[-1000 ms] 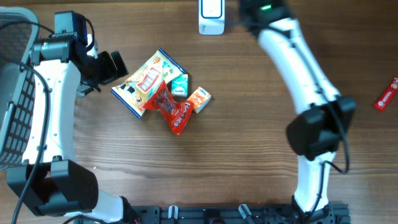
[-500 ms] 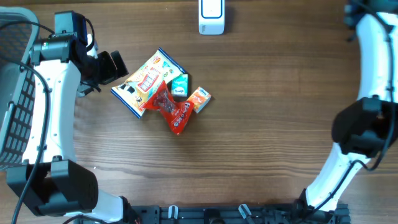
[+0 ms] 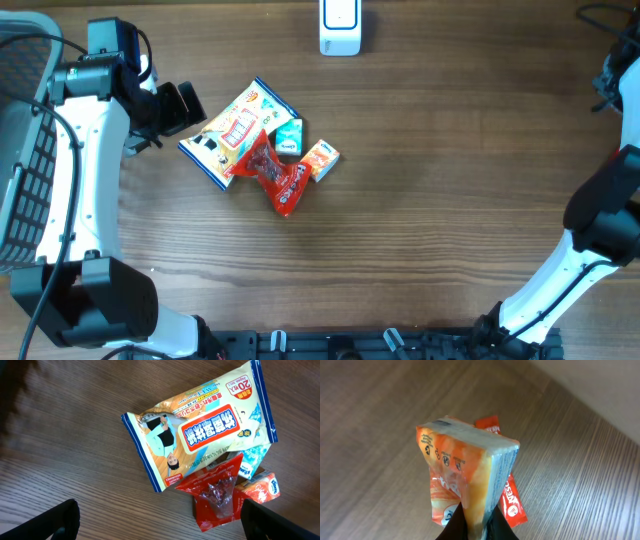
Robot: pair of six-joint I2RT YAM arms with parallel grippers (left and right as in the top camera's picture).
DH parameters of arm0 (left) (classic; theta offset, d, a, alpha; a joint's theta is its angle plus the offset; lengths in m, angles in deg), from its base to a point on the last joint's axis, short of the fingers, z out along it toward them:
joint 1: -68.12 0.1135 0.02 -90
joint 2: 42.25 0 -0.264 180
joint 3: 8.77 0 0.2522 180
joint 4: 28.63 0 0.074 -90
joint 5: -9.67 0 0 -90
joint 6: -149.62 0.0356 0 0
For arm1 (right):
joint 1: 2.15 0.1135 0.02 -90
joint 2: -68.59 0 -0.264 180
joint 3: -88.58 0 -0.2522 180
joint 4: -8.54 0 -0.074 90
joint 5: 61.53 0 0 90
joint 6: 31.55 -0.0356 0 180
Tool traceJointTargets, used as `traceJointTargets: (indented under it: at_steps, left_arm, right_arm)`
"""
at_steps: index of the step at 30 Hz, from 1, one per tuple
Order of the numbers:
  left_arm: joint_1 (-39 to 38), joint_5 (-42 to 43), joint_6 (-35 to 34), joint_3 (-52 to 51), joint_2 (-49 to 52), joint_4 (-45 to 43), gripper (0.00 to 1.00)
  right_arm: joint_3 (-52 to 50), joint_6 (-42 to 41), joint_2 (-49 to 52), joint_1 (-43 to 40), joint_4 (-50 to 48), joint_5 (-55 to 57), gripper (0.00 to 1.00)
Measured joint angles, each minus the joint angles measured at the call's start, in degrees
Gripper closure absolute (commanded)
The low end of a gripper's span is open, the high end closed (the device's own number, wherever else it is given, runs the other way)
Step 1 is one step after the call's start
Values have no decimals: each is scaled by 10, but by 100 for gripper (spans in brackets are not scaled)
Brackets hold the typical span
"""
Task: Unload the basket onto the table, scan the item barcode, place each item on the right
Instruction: 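Carry the orange pack to the right edge beside the stick and release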
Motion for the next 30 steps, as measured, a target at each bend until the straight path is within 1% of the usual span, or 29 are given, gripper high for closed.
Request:
traceJointTargets:
  at_steps: [4,8,9,10,12,13,15,17,19,23,24,27,30]
  left_arm:
    - [0,0,0,0,0,0,0]
    - [0,0,0,0,0,0,0]
    - [0,0,0,0,0,0,0]
    - [0,0,0,0,0,0,0]
    - [0,0,0,0,0,0,0]
    - [0,0,0,0,0,0,0]
    - [0,0,0,0,0,0,0]
    - [0,0,0,0,0,0,0]
    - [0,0,0,0,0,0,0]
    - [0,0,0,0,0,0,0]
    - [0,0,0,0,0,0,0]
    - [0,0,0,0,0,0,0]
    - [0,0,0,0,0,0,0]
  right_arm:
    - [-41,-4,0,-13,-29,-2,93]
    - [-54,-13,9,-30,-38,-2,87]
    - [-54,-14,13,-34,-40,-2,82]
    - [-54,-15,18,-38,-43,-5,73]
    - [-54,-19,25,-44,-47,-11,50]
    - [-55,-16,29,-47,-49,-14,37]
    - [-55,-19,32,-49,-51,-18,24]
    - [-54,-14,32,-49,-51,-21,17]
    - [-54,-5,32,-49,-46,-26,12]
    - [-41,9,32,-49,-18,-36,4]
    - [-33,12,31,-49,-14,-43,0]
    - [-20,16,15,-49,-4,-77,0]
    - [-17,16,-49,-49,-3,-174,1]
